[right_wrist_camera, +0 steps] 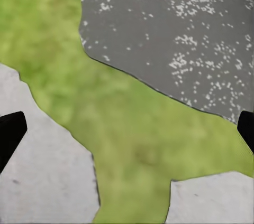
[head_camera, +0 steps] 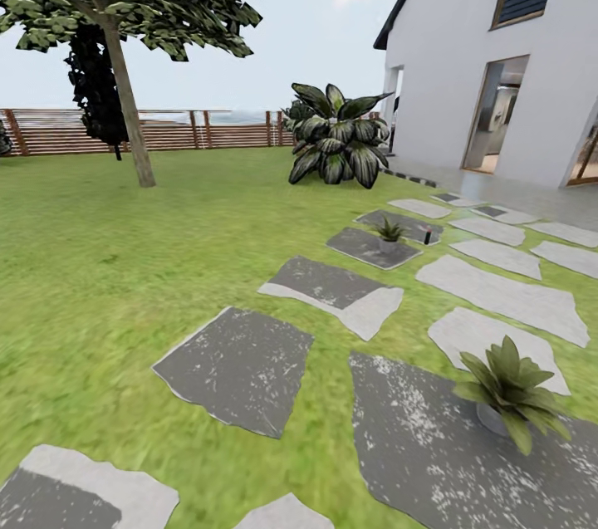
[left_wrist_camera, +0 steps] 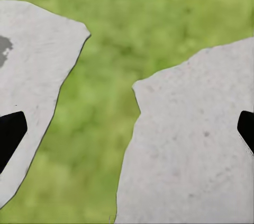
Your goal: Pick up the pesticide atomizer in the garden and spray insectifuge to fully cover both potted plants in the garden.
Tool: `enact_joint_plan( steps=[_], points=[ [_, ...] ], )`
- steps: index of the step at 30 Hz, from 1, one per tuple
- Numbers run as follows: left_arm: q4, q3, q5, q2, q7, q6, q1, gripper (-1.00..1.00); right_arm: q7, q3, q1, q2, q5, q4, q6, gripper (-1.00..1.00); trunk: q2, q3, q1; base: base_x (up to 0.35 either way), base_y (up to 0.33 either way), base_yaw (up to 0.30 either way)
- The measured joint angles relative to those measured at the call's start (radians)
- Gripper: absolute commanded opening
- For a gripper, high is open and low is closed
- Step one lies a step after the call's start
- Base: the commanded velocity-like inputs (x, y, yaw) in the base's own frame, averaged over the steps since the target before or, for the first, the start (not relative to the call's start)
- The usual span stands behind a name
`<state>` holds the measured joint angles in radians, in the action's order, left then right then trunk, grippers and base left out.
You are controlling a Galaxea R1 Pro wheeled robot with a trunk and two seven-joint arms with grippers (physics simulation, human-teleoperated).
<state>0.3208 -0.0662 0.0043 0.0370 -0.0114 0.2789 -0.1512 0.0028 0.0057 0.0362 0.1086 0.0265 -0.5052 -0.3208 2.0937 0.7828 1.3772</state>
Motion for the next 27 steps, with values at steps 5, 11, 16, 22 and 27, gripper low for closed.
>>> enact_joint_plan(
  steps=[5, 11, 16, 22, 27],
  points=[
    [0.0, 0.0, 0.0, 0.0, 0.0, 0.0, 0.0, 1.0, 0.0, 0.0, 0.0, 0.0, 0.0, 0.0, 0.0, 1.0, 0.0, 0.0, 0.0, 0.335, 0.086, 0.0],
    [0.0, 0.0, 0.0, 0.0, 0.0, 0.0, 0.0, 1.0, 0.001, 0.0, 0.0, 0.0, 0.0, 0.0, 0.0, 1.0, 0.0, 0.0, 0.0, 0.335, 0.085, 0.0],
    [-0.001, 0.0, 0.0, 0.0, 0.0, 0.0, 0.0, 1.0, 0.0, 0.0, 0.0, 0.0, 0.0, 0.0, 0.0, 1.0, 0.0, 0.0, 0.0, 0.335, 0.081, 0.0],
    [-0.001, 0.0, 0.0, 0.0, 0.0, 0.0, 0.0, 1.0, 0.0, 0.0, 0.0, 0.0, 0.0, 0.0, 0.0, 1.0, 0.0, 0.0, 0.0, 0.336, 0.078, 0.0],
    [-0.001, 0.001, 0.0, 0.0, 0.0, 0.0, 0.0, 1.0, 0.001, 0.0, 0.0, 0.0, 0.0, 0.0, 0.0, 1.0, 0.0, 0.0, 0.0, 0.336, 0.075, -0.041]
  ],
)
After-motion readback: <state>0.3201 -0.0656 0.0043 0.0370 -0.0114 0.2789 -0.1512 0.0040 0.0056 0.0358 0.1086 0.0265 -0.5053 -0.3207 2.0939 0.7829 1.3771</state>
